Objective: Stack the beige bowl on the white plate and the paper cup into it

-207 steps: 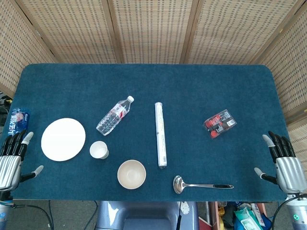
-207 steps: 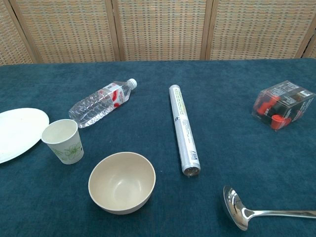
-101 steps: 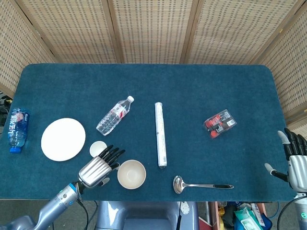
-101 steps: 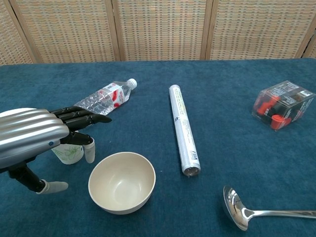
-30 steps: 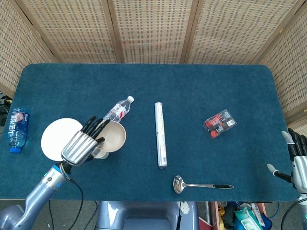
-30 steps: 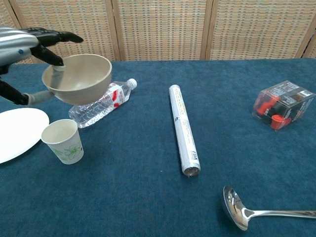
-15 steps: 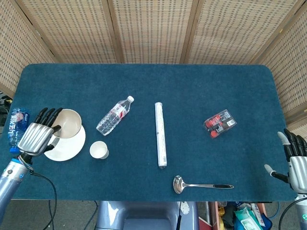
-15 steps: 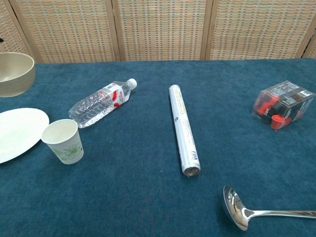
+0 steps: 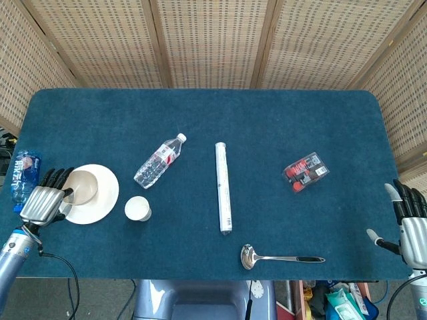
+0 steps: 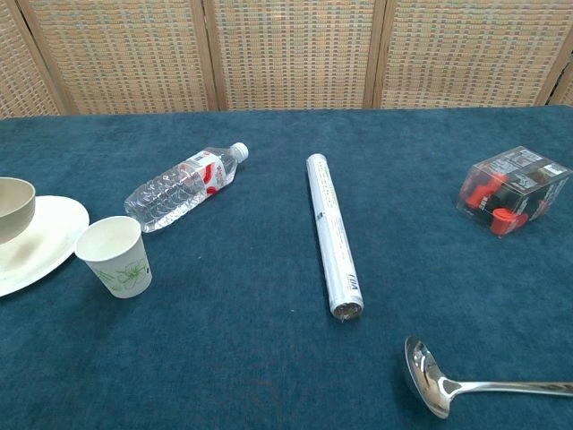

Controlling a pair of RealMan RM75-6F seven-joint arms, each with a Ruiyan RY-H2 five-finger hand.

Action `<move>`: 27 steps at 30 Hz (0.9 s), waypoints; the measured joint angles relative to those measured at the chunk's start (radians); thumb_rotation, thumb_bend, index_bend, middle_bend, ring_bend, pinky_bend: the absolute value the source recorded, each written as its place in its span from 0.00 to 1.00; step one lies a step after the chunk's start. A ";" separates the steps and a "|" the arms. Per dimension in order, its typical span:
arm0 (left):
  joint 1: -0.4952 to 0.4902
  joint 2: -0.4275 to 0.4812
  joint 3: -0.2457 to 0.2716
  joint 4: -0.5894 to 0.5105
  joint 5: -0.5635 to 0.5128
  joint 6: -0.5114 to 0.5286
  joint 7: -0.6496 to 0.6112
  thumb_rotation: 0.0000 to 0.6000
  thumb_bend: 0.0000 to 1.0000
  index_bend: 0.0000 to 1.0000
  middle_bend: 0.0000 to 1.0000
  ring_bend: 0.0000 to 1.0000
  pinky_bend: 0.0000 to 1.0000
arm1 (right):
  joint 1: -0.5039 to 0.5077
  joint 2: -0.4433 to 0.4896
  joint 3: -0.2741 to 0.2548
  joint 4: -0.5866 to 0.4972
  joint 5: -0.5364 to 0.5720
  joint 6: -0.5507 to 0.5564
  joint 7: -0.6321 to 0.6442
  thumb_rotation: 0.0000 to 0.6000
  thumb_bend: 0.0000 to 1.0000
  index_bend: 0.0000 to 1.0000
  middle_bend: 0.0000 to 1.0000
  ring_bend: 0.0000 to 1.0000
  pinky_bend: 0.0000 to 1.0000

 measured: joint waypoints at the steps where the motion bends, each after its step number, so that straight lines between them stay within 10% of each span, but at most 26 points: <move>1: 0.000 -0.009 0.000 0.013 -0.001 -0.004 -0.002 1.00 0.42 0.65 0.00 0.00 0.00 | 0.000 0.000 0.000 0.000 0.000 0.000 0.000 1.00 0.14 0.01 0.00 0.00 0.00; 13: -0.020 -0.057 -0.018 0.056 -0.038 -0.057 0.023 1.00 0.42 0.63 0.00 0.00 0.00 | 0.000 0.002 0.000 -0.004 0.002 -0.002 0.002 1.00 0.14 0.01 0.00 0.00 0.00; 27: -0.012 -0.027 -0.025 0.018 -0.057 -0.060 0.014 1.00 0.14 0.26 0.00 0.00 0.00 | 0.000 0.003 -0.002 -0.004 -0.002 -0.001 0.009 1.00 0.14 0.01 0.00 0.00 0.00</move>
